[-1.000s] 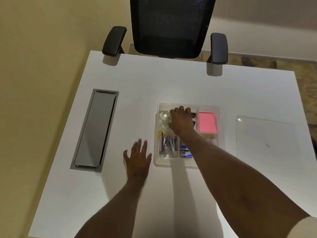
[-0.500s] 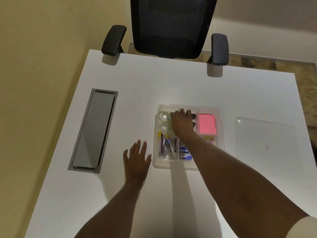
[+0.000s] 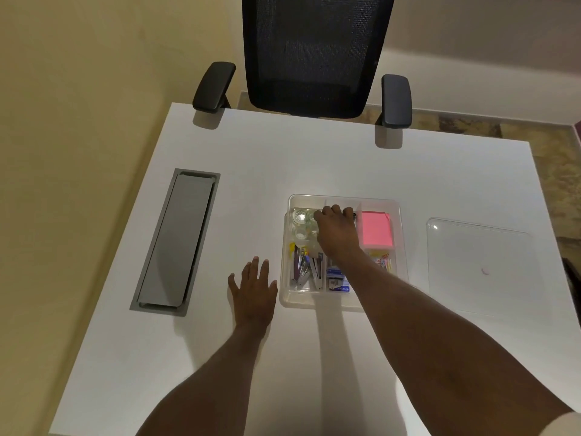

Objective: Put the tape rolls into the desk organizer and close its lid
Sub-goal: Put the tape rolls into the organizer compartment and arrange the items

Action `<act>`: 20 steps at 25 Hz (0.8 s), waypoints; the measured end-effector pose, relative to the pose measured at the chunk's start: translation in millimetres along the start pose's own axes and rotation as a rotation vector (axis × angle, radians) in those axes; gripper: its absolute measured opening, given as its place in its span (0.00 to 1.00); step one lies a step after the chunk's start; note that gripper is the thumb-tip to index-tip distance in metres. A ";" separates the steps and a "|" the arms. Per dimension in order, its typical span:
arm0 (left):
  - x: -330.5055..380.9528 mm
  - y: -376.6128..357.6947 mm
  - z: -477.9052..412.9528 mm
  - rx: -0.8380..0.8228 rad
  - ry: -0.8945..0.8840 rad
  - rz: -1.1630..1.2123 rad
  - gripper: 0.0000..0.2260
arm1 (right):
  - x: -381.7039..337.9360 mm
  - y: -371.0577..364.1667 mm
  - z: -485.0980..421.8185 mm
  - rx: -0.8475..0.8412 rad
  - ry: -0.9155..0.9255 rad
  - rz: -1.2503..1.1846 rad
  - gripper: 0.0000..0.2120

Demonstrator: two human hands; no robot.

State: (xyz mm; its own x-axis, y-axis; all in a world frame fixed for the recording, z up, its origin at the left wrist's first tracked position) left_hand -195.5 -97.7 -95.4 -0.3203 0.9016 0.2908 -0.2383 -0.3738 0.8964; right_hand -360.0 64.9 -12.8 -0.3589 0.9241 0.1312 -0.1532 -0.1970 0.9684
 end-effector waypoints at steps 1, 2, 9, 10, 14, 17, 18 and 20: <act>1.0 3.9 -0.9 0.006 -0.009 -0.011 0.25 | 0.6 1.4 3.2 0.003 -0.002 -0.004 0.17; 2.2 9.4 -2.9 0.022 -0.019 -0.017 0.25 | 1.3 2.5 6.3 0.006 -0.004 -0.008 0.17; 40.6 68.4 -43.3 0.180 -0.171 -0.040 0.23 | 10.1 9.4 21.6 0.085 -0.032 -0.085 0.19; 51.9 75.7 -49.8 0.195 -0.208 -0.050 0.22 | 11.6 10.2 21.2 0.104 -0.037 -0.098 0.18; 90.8 89.9 -70.0 0.238 -0.318 -0.072 0.17 | 18.0 6.4 15.5 0.125 -0.070 -0.120 0.16; 109.0 78.4 -87.4 0.137 -0.346 -0.079 0.18 | 21.8 -3.3 8.9 0.092 -0.061 -0.137 0.15; 112.8 73.2 -93.2 0.108 -0.349 -0.099 0.18 | 21.1 -6.4 6.0 0.083 -0.041 -0.144 0.16; 117.6 62.0 -101.4 0.058 -0.374 -0.171 0.18 | 17.3 -13.1 -0.3 0.065 0.014 -0.143 0.17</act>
State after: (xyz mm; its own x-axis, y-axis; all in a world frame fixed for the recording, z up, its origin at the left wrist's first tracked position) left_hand -340.9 -37.0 -39.6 0.0769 0.9707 0.2277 -0.2034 -0.2083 0.9567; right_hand -364.5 83.4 -23.2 -0.3501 0.9366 -0.0114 -0.1435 -0.0417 0.9888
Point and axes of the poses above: each hand's wrist, its own z-axis away from the middle knuckle, its own y-axis out of the back of the hand, x = y × z, the point moved 7 cm from there along -z, towards the middle knuckle, and after that the axes turned 6 degrees about z, right-handed, at the moved point
